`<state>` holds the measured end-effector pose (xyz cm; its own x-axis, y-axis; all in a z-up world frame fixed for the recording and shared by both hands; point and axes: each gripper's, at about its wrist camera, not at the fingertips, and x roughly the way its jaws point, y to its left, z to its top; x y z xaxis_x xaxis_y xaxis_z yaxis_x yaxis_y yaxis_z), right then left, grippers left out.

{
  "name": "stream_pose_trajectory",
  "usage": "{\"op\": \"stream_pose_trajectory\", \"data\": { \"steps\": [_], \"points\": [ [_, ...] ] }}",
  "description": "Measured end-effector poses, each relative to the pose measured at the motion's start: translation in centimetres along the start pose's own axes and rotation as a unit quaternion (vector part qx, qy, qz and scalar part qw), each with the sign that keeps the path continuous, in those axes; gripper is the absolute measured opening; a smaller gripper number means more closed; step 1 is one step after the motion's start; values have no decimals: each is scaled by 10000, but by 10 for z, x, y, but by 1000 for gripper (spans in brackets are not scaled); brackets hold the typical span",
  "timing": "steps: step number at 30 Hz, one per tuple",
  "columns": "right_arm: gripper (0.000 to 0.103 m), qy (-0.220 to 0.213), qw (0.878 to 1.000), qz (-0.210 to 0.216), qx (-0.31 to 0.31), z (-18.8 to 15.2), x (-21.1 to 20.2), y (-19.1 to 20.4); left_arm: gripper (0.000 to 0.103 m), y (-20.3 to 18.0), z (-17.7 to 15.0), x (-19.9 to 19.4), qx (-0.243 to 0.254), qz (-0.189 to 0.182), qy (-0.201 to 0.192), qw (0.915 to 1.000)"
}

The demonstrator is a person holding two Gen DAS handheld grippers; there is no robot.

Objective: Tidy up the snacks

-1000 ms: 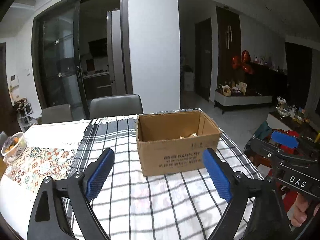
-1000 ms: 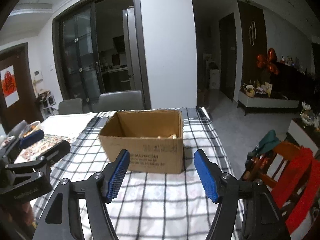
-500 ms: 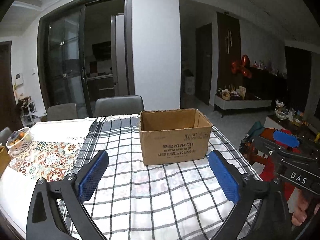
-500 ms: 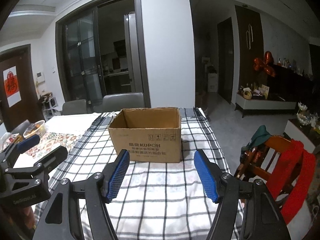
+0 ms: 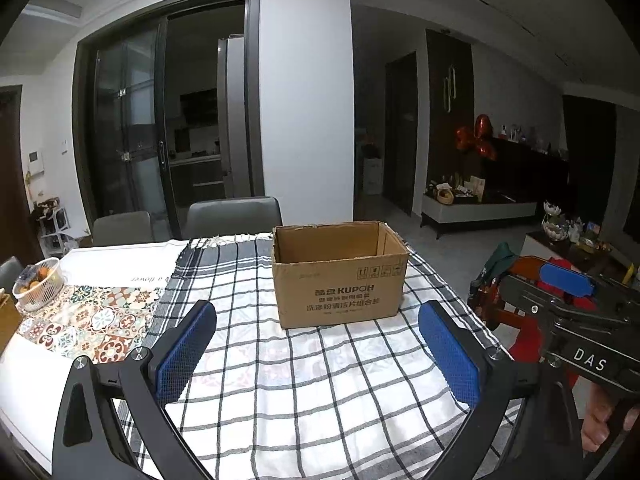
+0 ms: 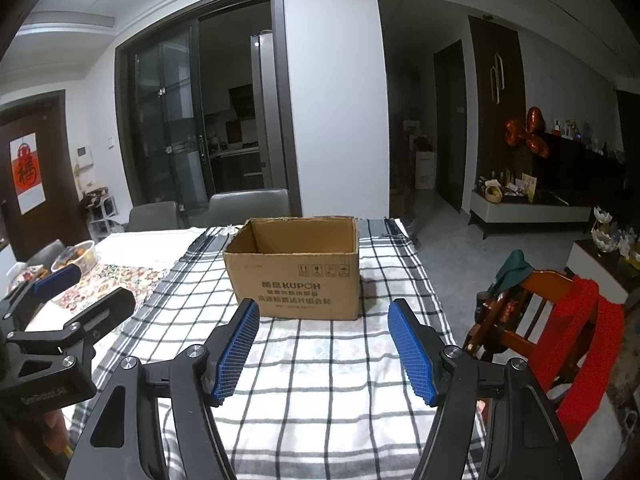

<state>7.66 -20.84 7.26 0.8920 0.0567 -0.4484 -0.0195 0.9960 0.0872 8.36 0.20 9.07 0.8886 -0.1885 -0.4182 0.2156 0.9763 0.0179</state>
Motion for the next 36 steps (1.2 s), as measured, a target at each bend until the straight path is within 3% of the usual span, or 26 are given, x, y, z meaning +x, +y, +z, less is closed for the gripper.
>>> {"op": "stream_pose_trajectory", "data": {
  "steps": [36],
  "points": [
    [68,-61,10000,1,-65,3,-10,6,103,-1,-2,-6,-41,10,-47,10000]
  ]
}}
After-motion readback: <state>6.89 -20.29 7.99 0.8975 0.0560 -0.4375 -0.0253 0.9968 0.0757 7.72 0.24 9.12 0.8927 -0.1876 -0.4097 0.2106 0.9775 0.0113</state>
